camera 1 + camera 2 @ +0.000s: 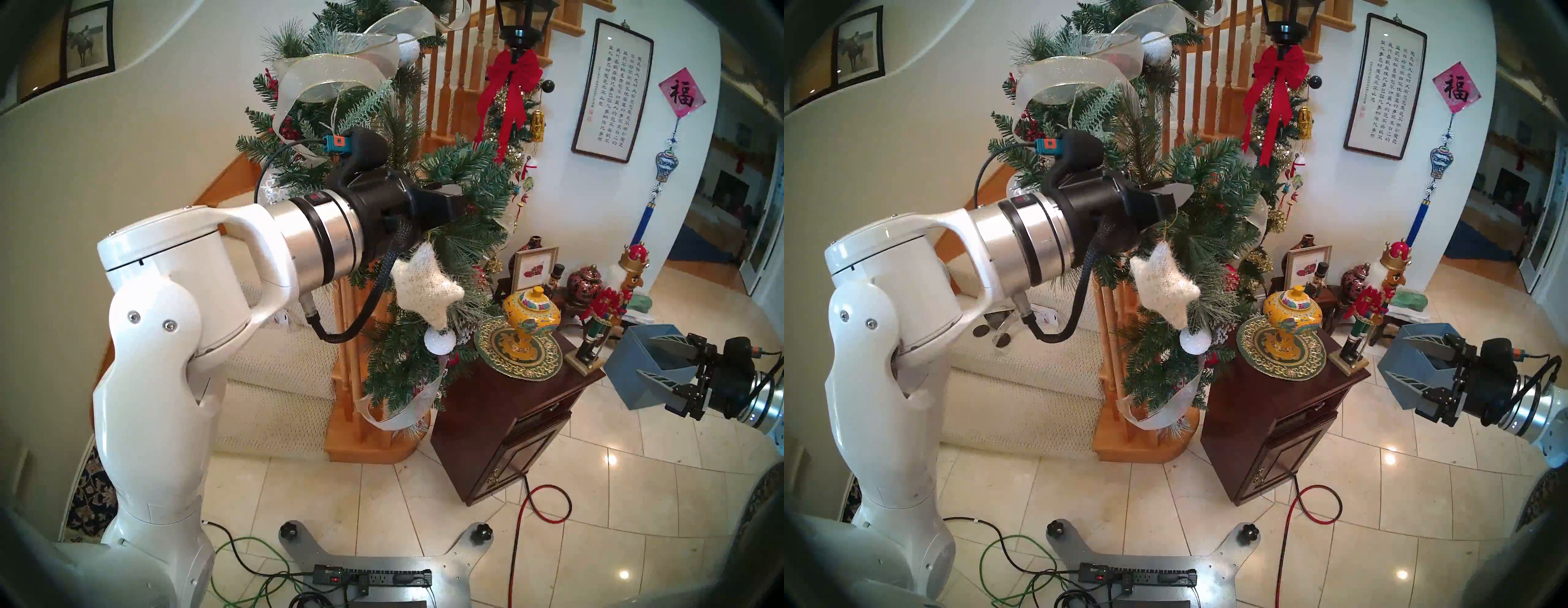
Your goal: Hang the ornament onto the Christmas-tree-style decoration
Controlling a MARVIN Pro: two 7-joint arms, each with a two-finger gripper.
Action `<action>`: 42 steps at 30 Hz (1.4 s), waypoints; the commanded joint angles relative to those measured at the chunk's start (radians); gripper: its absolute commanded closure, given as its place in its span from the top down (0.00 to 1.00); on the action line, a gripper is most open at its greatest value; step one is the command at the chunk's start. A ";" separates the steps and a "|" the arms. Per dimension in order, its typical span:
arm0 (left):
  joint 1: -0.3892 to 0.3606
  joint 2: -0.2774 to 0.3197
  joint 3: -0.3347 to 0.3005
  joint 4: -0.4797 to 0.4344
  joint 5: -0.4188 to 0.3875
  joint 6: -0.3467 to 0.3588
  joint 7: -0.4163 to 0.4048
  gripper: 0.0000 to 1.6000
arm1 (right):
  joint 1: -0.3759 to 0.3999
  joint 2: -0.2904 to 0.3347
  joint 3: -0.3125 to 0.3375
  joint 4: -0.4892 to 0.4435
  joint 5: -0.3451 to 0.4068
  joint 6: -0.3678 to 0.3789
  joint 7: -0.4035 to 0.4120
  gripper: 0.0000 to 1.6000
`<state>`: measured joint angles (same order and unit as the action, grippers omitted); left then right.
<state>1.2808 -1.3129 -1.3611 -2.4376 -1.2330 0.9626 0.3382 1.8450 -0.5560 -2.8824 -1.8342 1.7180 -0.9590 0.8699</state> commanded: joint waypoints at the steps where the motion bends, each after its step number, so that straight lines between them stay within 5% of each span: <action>1: -0.012 0.005 -0.005 -0.006 -0.018 -0.003 0.001 0.00 | 0.004 -0.001 0.003 0.001 0.000 -0.001 0.063 1.00; 42: -0.017 0.064 -0.034 -0.006 -0.115 -0.003 0.003 0.00 | 0.004 -0.001 0.003 0.001 -0.003 -0.001 0.063 1.00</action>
<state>1.2796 -1.2534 -1.3894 -2.4377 -1.3347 0.9625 0.3389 1.8451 -0.5566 -2.8824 -1.8343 1.7149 -0.9590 0.8699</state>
